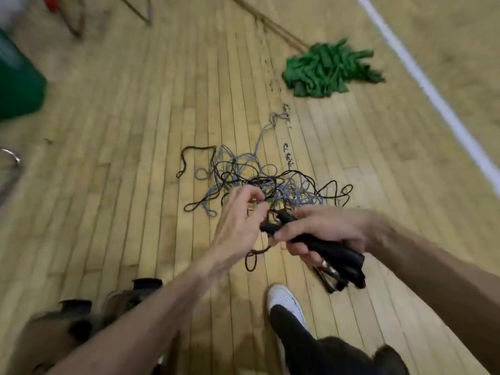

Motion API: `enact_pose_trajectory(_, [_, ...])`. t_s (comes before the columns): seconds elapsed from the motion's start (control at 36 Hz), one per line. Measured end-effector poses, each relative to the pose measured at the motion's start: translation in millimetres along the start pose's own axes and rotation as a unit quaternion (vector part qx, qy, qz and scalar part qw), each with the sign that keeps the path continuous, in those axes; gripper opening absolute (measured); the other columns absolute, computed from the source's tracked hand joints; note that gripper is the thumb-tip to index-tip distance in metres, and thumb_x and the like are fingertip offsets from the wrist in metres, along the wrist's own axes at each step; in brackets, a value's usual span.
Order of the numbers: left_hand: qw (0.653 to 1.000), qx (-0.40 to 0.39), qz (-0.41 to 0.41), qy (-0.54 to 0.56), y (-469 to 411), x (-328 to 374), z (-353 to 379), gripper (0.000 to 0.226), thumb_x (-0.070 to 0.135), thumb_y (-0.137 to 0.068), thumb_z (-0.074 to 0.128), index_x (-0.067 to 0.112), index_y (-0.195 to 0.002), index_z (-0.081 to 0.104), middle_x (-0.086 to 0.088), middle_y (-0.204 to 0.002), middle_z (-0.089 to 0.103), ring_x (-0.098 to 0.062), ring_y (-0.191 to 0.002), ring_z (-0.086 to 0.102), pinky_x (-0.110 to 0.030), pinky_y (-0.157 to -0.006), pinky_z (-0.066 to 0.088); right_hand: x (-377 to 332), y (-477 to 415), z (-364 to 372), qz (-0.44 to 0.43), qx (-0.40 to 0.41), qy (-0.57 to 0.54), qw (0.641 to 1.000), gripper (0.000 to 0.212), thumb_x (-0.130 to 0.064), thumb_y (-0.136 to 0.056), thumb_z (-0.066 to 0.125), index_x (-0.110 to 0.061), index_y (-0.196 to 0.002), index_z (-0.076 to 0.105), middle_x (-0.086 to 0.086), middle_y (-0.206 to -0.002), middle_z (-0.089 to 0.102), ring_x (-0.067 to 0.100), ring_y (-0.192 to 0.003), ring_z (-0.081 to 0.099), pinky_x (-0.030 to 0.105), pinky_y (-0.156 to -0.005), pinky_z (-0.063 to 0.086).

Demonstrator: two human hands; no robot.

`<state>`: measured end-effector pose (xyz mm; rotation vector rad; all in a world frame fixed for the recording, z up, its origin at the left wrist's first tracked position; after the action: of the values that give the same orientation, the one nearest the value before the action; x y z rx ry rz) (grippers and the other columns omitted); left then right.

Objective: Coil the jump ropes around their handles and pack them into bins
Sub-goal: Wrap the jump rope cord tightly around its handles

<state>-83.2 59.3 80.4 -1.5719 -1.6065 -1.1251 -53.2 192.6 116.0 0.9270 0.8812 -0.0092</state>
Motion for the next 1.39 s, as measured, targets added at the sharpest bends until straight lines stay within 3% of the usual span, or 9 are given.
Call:
enact_pose_trajectory(0.17, [0.984, -0.046, 0.099, 0.142, 71, 169, -67, 0.038, 0.035, -0.106, 0.04, 0.013, -0.089, 0.066, 0.002, -0.077, 0.068, -0.011, -0.073, 0.062, -0.028, -0.07, 0.049, -98, 119, 65, -0.143, 0.037, 0.055, 0.988, 0.014, -0.02, -0.1, 0.058, -0.006, -0.103, 0.057, 0.002, -0.066, 0.053, 0.015, -0.054, 0.053, 0.025, -0.051, 0.048])
enact_pose_trajectory(0.28, [0.979, -0.019, 0.181, 0.093, 125, 244, -100, 0.037, 0.041, -0.106, 0.042, 0.015, -0.089, 0.063, 0.008, -0.065, 0.058, -0.009, -0.055, 0.049, -0.02, -0.051, 0.037, -128, 192, 120, -0.197, 0.049, 0.096, 0.974, 0.012, -0.018, -0.102, 0.056, -0.007, -0.1, 0.055, 0.004, -0.068, 0.054, 0.02, -0.06, 0.057, 0.029, -0.058, 0.051])
enact_pose_trajectory(0.47, [0.94, 0.104, 0.322, 0.04, 236, 345, -162, 0.028, 0.032, -0.093, 0.069, 0.007, -0.079, 0.068, 0.001, -0.064, 0.064, -0.007, -0.059, 0.06, -0.016, -0.055, 0.046, -134, 296, 219, -0.279, 0.065, 0.177, 0.941, 0.015, -0.016, -0.1, 0.059, -0.005, -0.11, 0.056, 0.003, -0.071, 0.057, 0.018, -0.063, 0.059, 0.031, -0.06, 0.053])
enact_pose_trajectory(0.61, [0.913, 0.084, 0.387, -0.097, 313, 388, -169, 0.047, 0.057, -0.08, 0.071, 0.011, -0.074, 0.065, -0.001, -0.061, 0.059, -0.007, -0.056, 0.054, -0.019, -0.053, 0.04, -123, 350, 268, -0.326, 0.097, 0.225, 0.913, 0.008, -0.011, -0.098, 0.063, -0.004, -0.097, 0.06, 0.003, -0.071, 0.058, 0.016, -0.065, 0.057, 0.031, -0.065, 0.053])
enact_pose_trajectory(0.72, [0.9, 0.084, 0.415, -0.104, 356, 415, -174, 0.035, 0.04, -0.088, 0.072, 0.012, -0.07, 0.06, 0.0, -0.058, 0.052, -0.008, -0.053, 0.048, -0.022, -0.052, 0.039, -111, 380, 300, -0.363, 0.066, 0.211, 0.905, 0.012, -0.007, -0.093, 0.067, -0.009, -0.102, 0.06, 0.001, -0.073, 0.064, 0.019, -0.071, 0.064, 0.034, -0.072, 0.057])
enact_pose_trajectory(0.92, [0.913, 0.138, 0.384, -0.018, 385, 402, -187, 0.034, 0.046, -0.084, 0.059, 0.016, -0.069, 0.054, 0.007, -0.058, 0.047, -0.007, -0.053, 0.045, -0.019, -0.054, 0.036, -79, 382, 333, -0.359, 0.01, 0.162, 0.919, 0.027, -0.017, -0.089, 0.065, 0.0, -0.109, 0.057, 0.005, -0.071, 0.058, 0.02, -0.061, 0.061, 0.032, -0.063, 0.056])
enact_pose_trajectory(1.06, [0.941, 0.061, 0.317, -0.103, 386, 349, -163, 0.028, 0.047, -0.082, 0.053, 0.026, -0.065, 0.06, 0.004, -0.058, 0.052, -0.016, -0.058, 0.049, -0.038, -0.059, 0.041, -42, 350, 330, -0.297, 0.008, 0.135, 0.945, 0.017, -0.01, -0.098, 0.061, 0.002, -0.109, 0.059, 0.006, -0.072, 0.058, 0.019, -0.062, 0.06, 0.031, -0.064, 0.056])
enact_pose_trajectory(1.22, [0.969, 0.039, 0.242, -0.04, 393, 298, -145, 0.036, 0.052, -0.082, 0.066, 0.021, -0.065, 0.062, 0.003, -0.055, 0.055, -0.016, -0.053, 0.052, -0.031, -0.053, 0.042, -8, 315, 329, -0.255, -0.004, 0.097, 0.962, 0.007, -0.009, -0.099, 0.06, -0.002, -0.102, 0.061, 0.009, -0.076, 0.056, 0.02, -0.064, 0.058, 0.033, -0.065, 0.054])
enact_pose_trajectory(1.39, [0.978, 0.087, 0.184, 0.042, 379, 271, -144, 0.036, 0.022, -0.087, 0.074, 0.012, -0.057, 0.057, 0.006, -0.047, 0.049, -0.014, -0.043, 0.047, -0.028, -0.044, 0.037, 0, 297, 329, -0.244, -0.011, 0.064, 0.968, 0.007, -0.006, -0.099, 0.059, -0.003, -0.097, 0.065, 0.008, -0.074, 0.058, 0.019, -0.066, 0.059, 0.029, -0.064, 0.054])
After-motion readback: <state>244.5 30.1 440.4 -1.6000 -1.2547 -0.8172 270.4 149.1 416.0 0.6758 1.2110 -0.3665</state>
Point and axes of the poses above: each hand's wrist, its own y-axis away from the middle knuckle, its own z-axis out of the palm, x = y × z, the point moved 6 cm from there along -y, towards the middle knuckle
